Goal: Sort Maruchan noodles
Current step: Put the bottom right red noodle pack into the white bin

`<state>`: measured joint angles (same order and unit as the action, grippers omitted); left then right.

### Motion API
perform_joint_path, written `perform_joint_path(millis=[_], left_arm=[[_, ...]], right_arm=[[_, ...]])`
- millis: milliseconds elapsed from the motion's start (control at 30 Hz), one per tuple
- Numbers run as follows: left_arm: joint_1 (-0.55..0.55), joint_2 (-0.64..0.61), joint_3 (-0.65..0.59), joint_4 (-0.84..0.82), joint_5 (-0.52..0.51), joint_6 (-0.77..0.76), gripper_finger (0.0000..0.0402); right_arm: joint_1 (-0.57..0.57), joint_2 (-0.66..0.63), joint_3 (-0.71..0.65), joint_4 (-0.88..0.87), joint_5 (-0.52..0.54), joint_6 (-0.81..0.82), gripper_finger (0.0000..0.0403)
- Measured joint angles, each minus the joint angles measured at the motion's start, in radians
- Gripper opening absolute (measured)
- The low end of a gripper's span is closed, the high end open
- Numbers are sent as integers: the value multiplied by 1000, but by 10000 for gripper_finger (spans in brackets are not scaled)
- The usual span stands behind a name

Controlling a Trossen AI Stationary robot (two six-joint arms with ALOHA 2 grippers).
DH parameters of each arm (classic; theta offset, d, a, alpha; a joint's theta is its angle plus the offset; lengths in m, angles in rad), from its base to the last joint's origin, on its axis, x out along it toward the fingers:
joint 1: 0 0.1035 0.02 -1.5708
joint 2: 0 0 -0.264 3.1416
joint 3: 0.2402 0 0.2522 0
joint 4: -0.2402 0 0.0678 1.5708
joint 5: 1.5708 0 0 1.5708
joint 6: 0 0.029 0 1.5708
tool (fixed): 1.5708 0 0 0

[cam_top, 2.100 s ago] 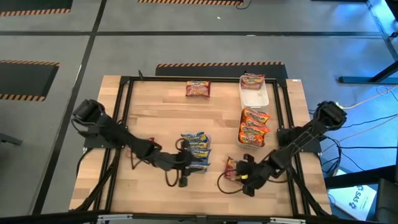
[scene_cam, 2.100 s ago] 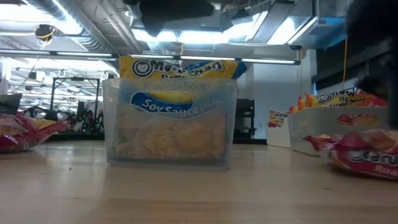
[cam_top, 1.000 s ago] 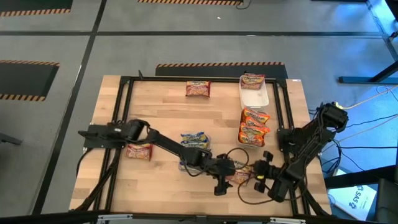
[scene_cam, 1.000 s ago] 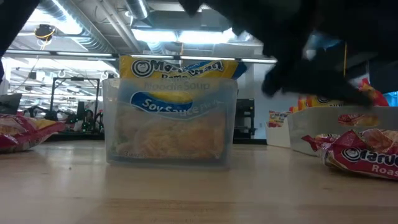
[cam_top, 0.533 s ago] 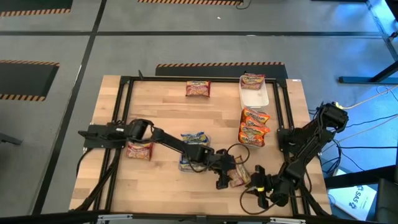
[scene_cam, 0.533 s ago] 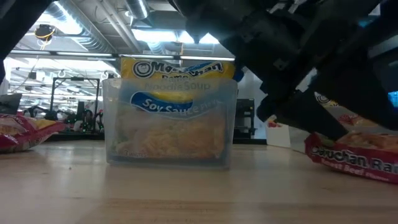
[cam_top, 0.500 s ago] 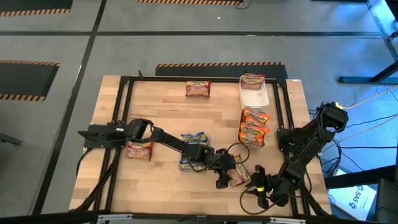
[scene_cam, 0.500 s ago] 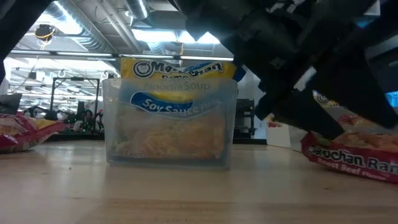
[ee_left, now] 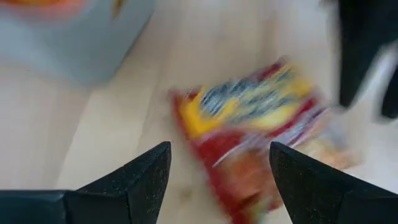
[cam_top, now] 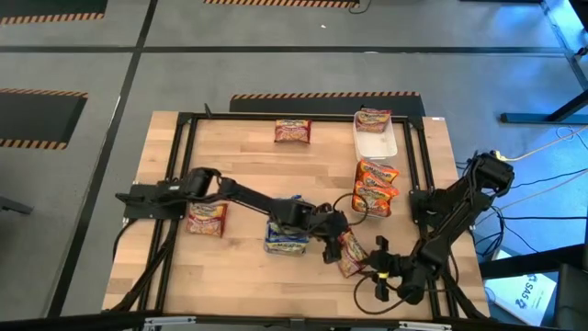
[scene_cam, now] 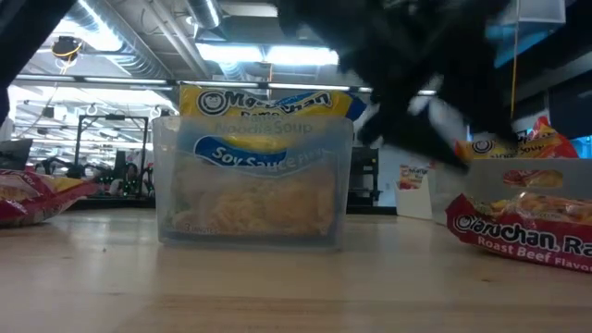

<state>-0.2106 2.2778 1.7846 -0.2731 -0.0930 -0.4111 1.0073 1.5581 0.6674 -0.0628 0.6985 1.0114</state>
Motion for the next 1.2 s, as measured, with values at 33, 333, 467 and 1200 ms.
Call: perform_joint_path(millis=[33, 333, 467, 1200], left_arm=[[4, 14, -1, -6, 3, -3, 266], [12, 27, 0, 16, 2, -17, 266], [23, 26, 0, 23, 28, -35, 266], [30, 73, 0, 211, 338, -263, 255]], right_arm=[[0, 14, 0, -1, -8, -6, 110], [1, 165, 2, 53, -49, -25, 110], [0, 191, 1, 56, -63, -21, 110], [-2, 194, -1, 60, -38, -40, 110]])
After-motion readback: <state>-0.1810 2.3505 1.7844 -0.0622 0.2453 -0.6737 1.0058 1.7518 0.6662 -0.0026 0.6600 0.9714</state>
